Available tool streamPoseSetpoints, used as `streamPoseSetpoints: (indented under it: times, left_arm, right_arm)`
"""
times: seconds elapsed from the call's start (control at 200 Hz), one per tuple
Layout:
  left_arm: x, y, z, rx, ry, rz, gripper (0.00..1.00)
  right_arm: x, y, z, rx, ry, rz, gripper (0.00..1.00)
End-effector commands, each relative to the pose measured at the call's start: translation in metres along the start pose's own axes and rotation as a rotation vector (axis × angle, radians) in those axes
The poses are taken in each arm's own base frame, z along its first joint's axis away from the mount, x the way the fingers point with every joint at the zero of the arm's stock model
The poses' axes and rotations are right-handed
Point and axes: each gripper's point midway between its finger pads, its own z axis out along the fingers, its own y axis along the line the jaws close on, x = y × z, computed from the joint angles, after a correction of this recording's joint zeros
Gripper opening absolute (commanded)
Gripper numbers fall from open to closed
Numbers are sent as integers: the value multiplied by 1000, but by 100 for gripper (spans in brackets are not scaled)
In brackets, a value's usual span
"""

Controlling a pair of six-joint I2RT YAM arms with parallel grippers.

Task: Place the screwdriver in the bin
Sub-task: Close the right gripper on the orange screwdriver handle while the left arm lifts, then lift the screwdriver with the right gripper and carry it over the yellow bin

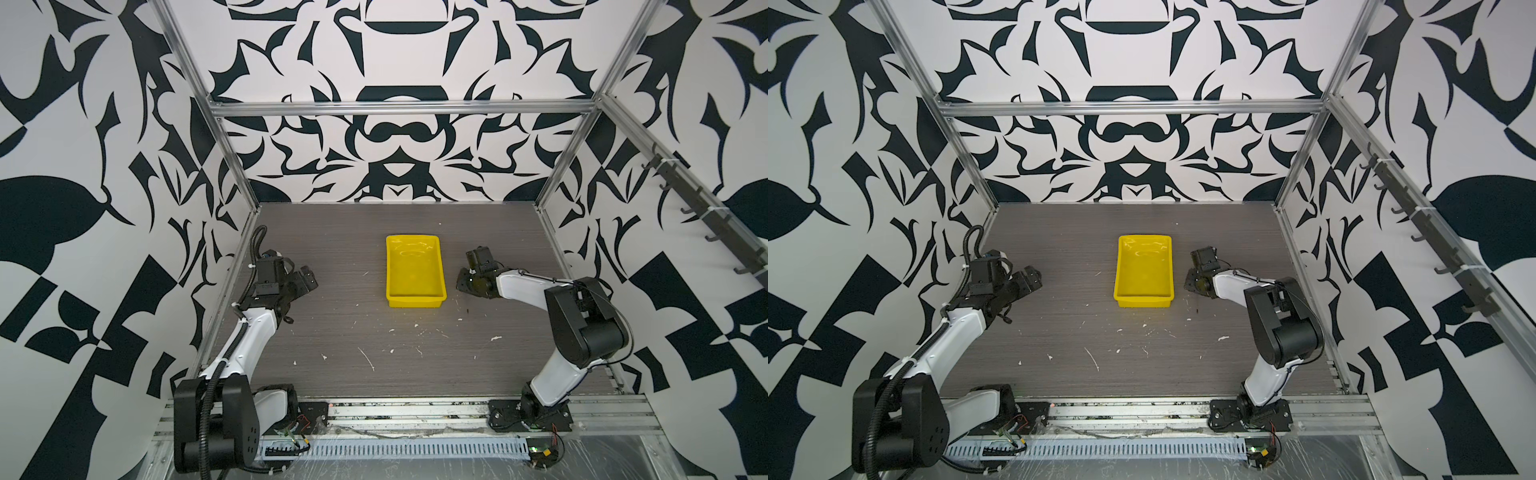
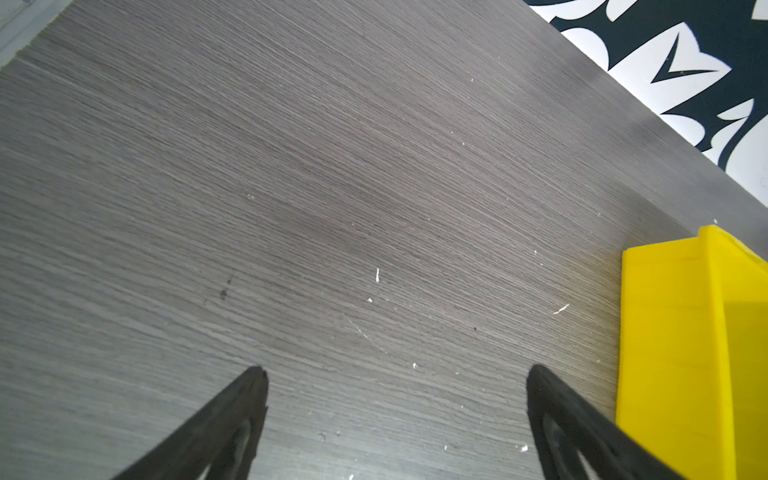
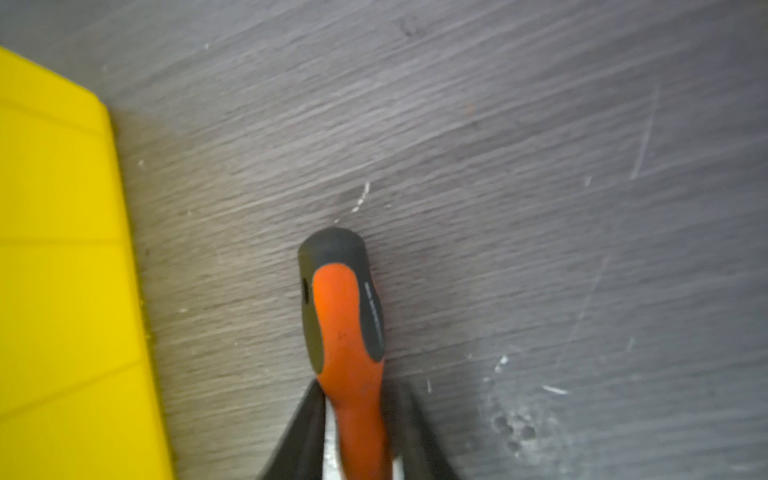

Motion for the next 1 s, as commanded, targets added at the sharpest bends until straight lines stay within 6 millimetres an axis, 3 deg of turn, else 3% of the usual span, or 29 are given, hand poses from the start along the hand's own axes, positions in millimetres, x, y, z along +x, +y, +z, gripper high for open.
streamPoseSetpoints:
  times: [0.0,0.115,0.195,0.29,0.355,0.47,0.55,0.675,0.82,0.995]
  left_arm:
    - [-23,-22,-4,95,-55,-60,100]
    - [-55,-69,-7,287,-140,-136,100]
    - [-74,-115,-13,407,-185,-106,100]
    - [-63,-172,-2,492,-113,68,100]
    - [-45,-195,7,513,-41,175,100]
    - [-15,-200,26,578,21,168,100]
    - [-10,-195,33,608,8,75,100]
    - [-3,-197,40,607,55,95,100]
    - [2,-194,53,576,104,54,100]
    - [8,-204,46,655,137,26,100]
  right_arm:
    - [-3,-9,-11,51,-30,-18,23]
    - [1,-20,-20,80,-50,-27,13]
    - [0,-32,-28,120,-96,-18,10]
    - [5,-39,-35,146,-85,-1,6]
    - [13,-43,-41,165,-41,-1,5]
    - [29,-48,-51,178,40,-5,2]
    - [38,-54,-59,197,64,16,2]
    - [50,-55,-72,165,81,82,2]
    - [43,-50,-98,113,23,162,2]
    - [14,-31,-129,26,-69,189,2]
